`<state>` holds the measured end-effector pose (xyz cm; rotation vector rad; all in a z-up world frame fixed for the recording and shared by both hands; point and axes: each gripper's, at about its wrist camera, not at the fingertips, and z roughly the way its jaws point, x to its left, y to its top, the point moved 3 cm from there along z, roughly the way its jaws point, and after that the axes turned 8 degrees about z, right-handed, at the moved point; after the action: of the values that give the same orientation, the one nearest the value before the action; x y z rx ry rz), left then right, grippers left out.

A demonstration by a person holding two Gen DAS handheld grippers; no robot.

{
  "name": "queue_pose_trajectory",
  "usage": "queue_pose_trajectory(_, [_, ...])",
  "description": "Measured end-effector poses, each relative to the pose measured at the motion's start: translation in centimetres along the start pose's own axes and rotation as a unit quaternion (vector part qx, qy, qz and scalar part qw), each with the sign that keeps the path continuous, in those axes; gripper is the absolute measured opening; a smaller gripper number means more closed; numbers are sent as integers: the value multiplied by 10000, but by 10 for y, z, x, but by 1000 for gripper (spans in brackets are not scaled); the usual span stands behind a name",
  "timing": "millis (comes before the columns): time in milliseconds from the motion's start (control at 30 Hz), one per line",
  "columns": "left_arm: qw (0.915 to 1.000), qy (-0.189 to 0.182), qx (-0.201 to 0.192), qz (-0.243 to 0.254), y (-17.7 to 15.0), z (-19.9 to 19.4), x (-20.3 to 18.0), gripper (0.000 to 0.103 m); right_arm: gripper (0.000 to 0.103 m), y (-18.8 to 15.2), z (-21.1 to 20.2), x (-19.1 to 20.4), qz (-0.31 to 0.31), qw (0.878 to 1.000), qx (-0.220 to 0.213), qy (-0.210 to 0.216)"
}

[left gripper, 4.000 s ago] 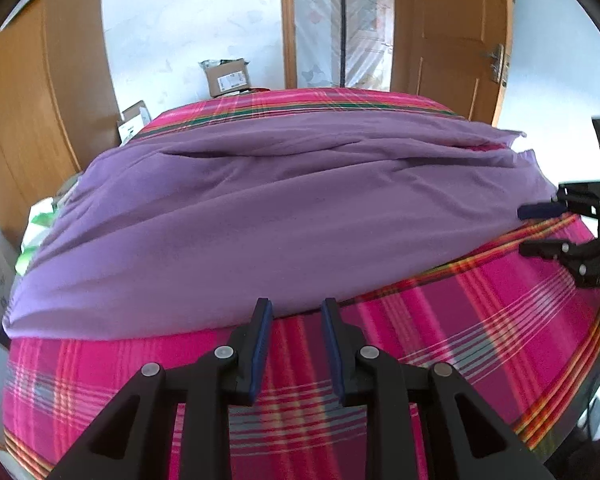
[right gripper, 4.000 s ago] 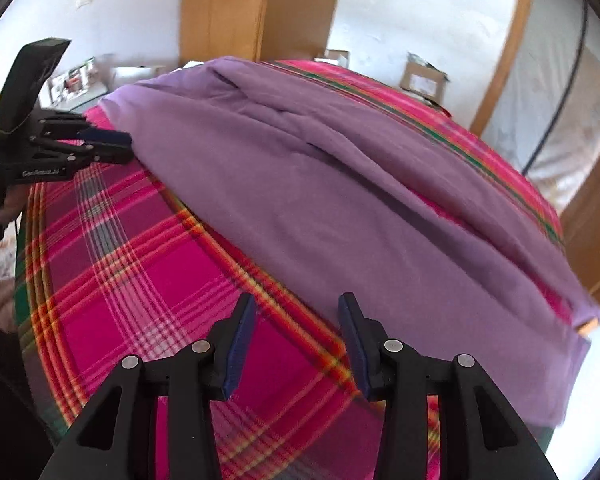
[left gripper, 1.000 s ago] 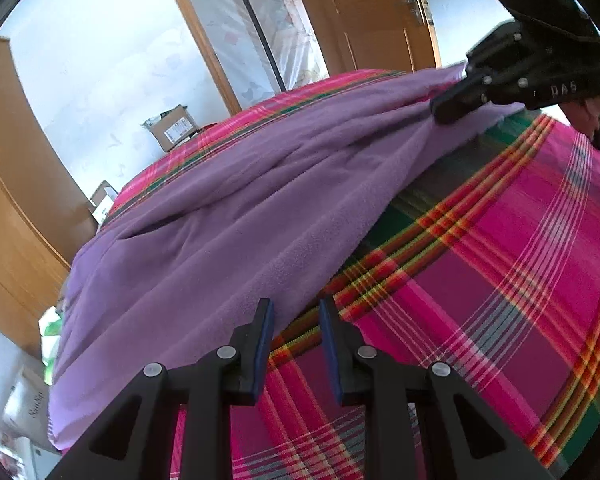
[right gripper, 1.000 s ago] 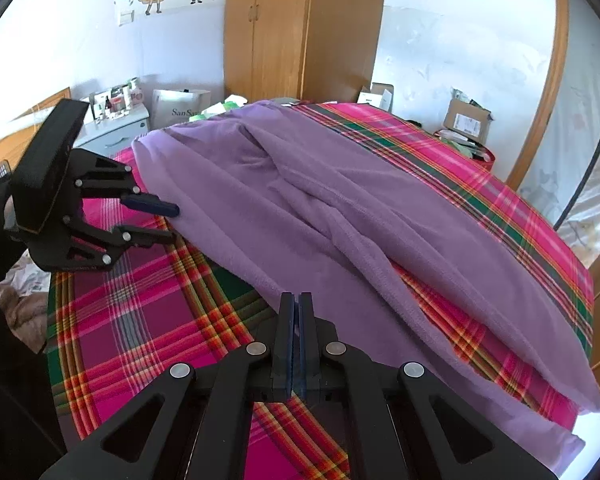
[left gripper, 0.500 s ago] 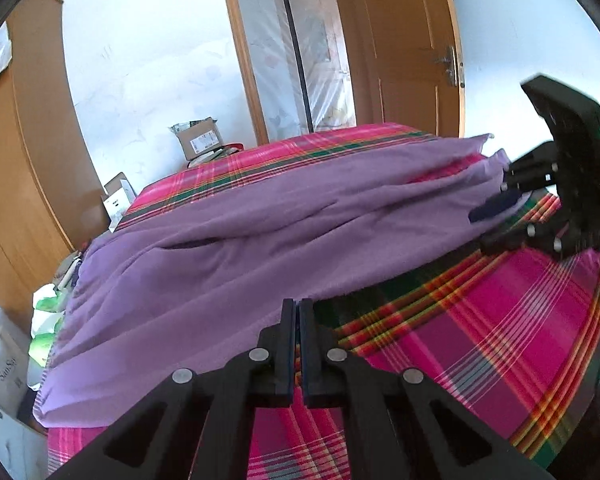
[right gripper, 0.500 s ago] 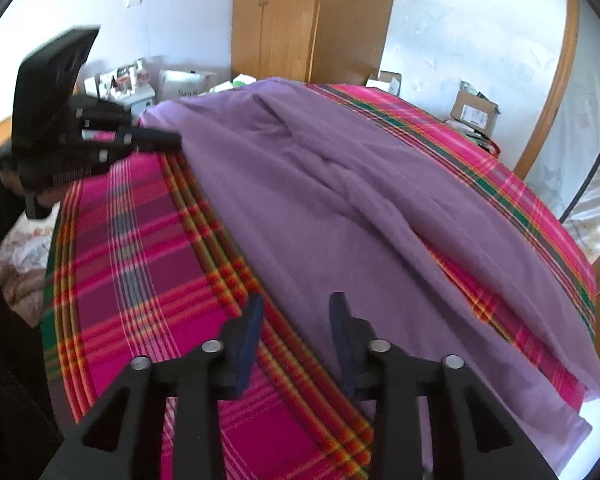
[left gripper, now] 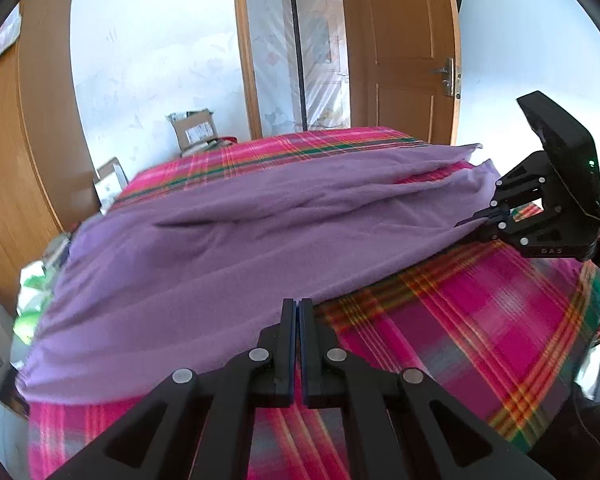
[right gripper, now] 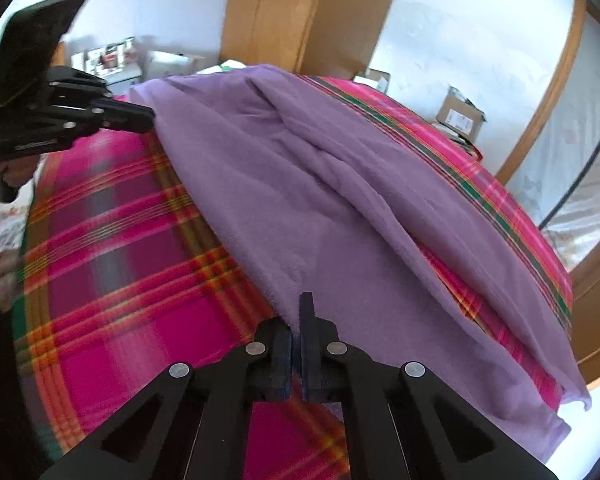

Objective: Fold clothes

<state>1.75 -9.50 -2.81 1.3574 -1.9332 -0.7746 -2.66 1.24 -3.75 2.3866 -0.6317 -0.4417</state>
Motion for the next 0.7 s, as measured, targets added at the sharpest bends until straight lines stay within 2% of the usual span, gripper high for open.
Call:
queue_pose_trajectory(367, [9986,-280,166,-414,-36,-34,-17,1,2,-32,-39,55,-464,9983,191,308])
queue_pose_trajectory(700, [9970,-408,315,-577,-49,-28,-26,1,2,-50,-35,56,-258,9983,349,398])
